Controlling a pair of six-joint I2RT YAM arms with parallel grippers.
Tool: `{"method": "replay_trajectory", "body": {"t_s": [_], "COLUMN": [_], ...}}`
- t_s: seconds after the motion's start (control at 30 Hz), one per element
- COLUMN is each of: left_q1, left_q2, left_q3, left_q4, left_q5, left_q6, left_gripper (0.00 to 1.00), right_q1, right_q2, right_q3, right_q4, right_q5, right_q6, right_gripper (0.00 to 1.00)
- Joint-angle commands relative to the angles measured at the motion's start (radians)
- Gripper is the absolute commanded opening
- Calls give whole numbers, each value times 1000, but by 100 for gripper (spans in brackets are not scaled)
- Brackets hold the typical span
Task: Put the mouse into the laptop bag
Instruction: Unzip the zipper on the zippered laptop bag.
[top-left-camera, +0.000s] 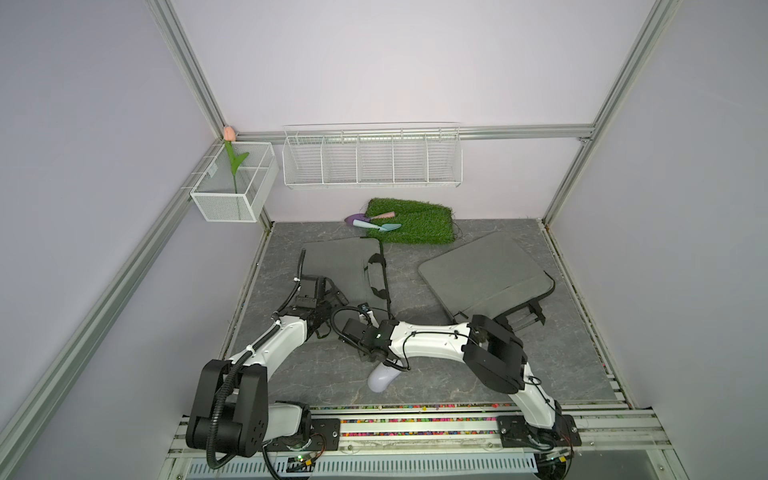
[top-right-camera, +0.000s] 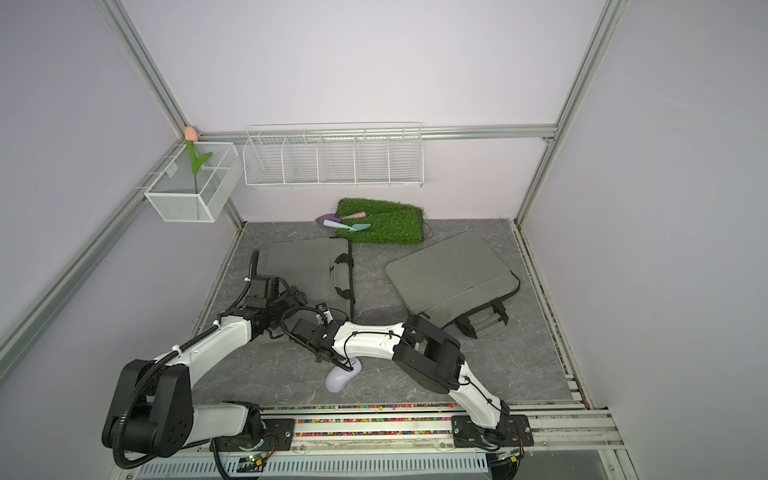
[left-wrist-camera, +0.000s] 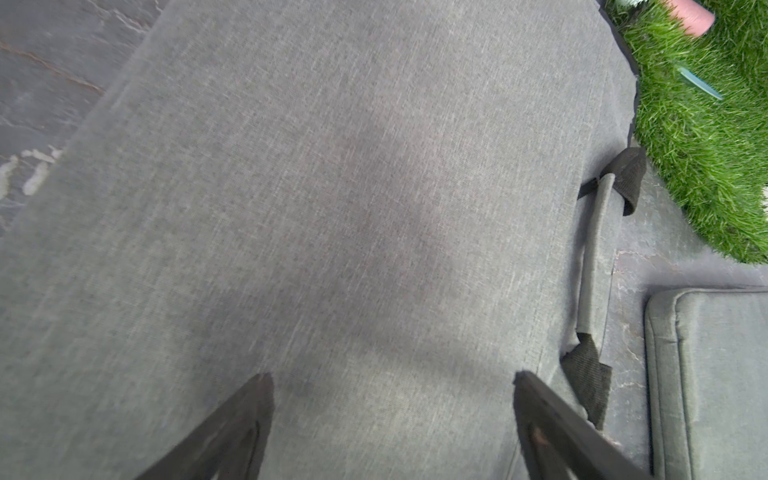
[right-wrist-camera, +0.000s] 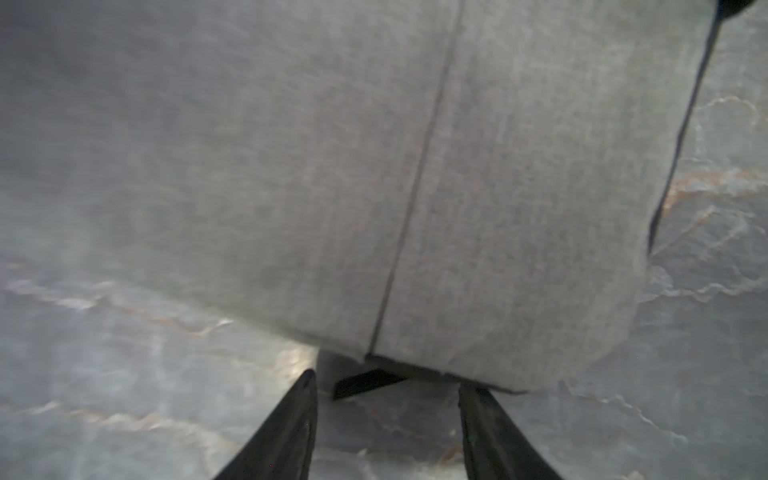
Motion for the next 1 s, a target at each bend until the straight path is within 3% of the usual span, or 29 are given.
{"method": "replay_trajectory", "body": {"t_s": [0.0, 0.17, 0.43, 0.77, 0.97], "left_q1": [5, 5, 6, 7, 7], "left_q2": [-5, -6, -5, 1, 12], "left_q3": [-9, -12, -9, -9, -6], "left_q4": [32, 39, 36, 45, 48], "left_q5": [20, 22, 21, 29, 32], "left_q6": [11, 6, -1, -10, -14], "left_gripper": [90, 90, 90, 90, 89], "right_q1": [-6, -6, -1, -2, -1], "right_q2": [24, 38, 10, -42, -42], "right_q3": [14, 3, -53, -148, -159], "right_q4": [-67, -68, -39, -7, -9], "right_q5": [44, 48, 44, 47, 43], "right_q6": [33, 54, 74, 94, 96], "right_gripper": [55, 54, 37, 36, 22]}}
